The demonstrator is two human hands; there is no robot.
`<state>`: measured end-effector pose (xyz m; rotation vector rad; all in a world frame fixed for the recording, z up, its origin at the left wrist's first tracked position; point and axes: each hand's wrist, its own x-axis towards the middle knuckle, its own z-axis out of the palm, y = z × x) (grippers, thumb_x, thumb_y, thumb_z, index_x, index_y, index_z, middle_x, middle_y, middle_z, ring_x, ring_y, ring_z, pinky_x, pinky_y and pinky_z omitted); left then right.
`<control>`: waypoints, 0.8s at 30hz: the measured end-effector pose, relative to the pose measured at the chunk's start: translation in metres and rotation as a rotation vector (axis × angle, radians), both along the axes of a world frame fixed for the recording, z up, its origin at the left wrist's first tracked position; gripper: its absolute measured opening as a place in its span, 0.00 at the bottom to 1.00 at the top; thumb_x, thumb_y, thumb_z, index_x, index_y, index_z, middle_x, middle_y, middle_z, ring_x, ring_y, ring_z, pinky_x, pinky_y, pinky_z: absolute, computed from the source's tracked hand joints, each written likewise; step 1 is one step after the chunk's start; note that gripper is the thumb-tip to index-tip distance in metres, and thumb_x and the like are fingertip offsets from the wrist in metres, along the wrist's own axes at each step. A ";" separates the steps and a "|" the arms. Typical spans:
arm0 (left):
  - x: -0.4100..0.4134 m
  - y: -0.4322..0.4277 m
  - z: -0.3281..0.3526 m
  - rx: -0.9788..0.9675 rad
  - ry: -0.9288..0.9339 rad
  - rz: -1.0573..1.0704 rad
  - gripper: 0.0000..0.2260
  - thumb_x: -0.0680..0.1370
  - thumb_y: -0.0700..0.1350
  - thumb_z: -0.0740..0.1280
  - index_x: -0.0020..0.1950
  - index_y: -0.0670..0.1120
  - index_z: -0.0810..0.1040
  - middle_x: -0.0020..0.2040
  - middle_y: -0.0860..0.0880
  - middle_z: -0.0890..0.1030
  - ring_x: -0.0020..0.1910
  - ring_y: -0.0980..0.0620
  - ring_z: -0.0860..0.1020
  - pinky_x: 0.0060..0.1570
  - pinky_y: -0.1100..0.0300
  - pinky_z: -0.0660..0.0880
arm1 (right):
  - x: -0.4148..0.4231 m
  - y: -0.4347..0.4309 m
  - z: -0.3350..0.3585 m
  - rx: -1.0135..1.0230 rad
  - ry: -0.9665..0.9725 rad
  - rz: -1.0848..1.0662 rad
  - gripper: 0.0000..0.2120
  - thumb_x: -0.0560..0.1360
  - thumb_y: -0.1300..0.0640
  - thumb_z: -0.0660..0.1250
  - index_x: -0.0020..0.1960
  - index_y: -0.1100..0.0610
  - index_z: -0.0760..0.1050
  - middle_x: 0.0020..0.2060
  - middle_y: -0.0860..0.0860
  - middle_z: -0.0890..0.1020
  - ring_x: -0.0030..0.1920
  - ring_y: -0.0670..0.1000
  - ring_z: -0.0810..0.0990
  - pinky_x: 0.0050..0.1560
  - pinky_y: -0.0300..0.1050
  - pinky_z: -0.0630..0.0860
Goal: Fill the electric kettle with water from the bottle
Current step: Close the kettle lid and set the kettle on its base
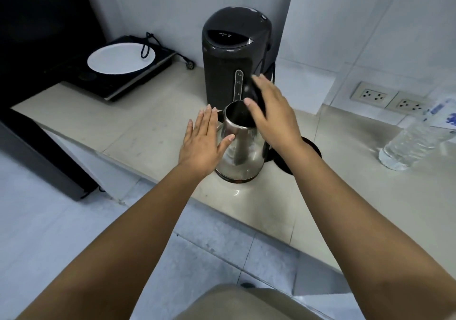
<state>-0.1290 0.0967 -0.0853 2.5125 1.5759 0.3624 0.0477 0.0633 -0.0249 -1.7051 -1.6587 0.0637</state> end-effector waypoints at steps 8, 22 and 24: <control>-0.004 0.003 -0.001 -0.006 0.002 -0.035 0.36 0.78 0.67 0.42 0.79 0.47 0.37 0.79 0.50 0.37 0.77 0.55 0.36 0.76 0.53 0.39 | -0.009 0.005 -0.016 -0.129 -0.362 0.069 0.24 0.80 0.43 0.58 0.74 0.47 0.64 0.76 0.48 0.62 0.76 0.54 0.59 0.75 0.54 0.59; -0.005 0.005 -0.002 -0.004 -0.016 -0.062 0.37 0.77 0.67 0.42 0.79 0.47 0.37 0.79 0.50 0.37 0.77 0.55 0.36 0.76 0.54 0.39 | -0.011 0.002 -0.020 -0.193 -0.466 0.051 0.23 0.80 0.40 0.54 0.75 0.42 0.61 0.77 0.44 0.58 0.78 0.53 0.53 0.76 0.54 0.52; -0.006 0.005 -0.002 -0.003 -0.027 -0.065 0.37 0.78 0.67 0.43 0.79 0.47 0.37 0.79 0.50 0.38 0.77 0.55 0.36 0.76 0.54 0.39 | -0.011 0.002 -0.020 -0.199 -0.474 0.043 0.23 0.81 0.40 0.53 0.75 0.42 0.61 0.78 0.45 0.57 0.78 0.53 0.53 0.76 0.55 0.52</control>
